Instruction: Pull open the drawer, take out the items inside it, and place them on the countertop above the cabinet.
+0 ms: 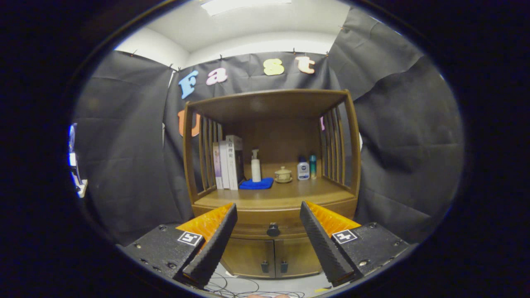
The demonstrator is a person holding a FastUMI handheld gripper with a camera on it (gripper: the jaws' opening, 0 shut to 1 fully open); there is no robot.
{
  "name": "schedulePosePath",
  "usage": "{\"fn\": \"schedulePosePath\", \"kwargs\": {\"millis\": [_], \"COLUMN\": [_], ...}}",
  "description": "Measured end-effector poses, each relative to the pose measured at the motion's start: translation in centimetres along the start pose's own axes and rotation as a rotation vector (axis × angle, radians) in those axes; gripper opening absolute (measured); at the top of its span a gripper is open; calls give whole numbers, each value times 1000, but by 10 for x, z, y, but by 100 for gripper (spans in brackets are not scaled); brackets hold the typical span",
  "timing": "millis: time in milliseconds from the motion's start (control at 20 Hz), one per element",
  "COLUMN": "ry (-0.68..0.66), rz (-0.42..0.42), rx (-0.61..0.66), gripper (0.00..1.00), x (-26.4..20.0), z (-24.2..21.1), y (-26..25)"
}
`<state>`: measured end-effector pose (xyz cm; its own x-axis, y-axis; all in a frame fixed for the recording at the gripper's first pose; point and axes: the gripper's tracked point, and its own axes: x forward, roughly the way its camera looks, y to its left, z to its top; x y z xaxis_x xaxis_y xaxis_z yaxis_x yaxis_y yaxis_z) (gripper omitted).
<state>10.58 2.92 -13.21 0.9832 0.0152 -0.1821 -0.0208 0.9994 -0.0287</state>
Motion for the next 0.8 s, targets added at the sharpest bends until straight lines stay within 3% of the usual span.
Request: {"fn": "schedulePosePath", "kwargs": {"millis": [400, 800], "ry": [142, 221], "rz": [3, -34], "rx": [16, -6], "gripper": [96, 82], "x": [78, 145], "z": [-73, -113], "y": [-7, -14]}}
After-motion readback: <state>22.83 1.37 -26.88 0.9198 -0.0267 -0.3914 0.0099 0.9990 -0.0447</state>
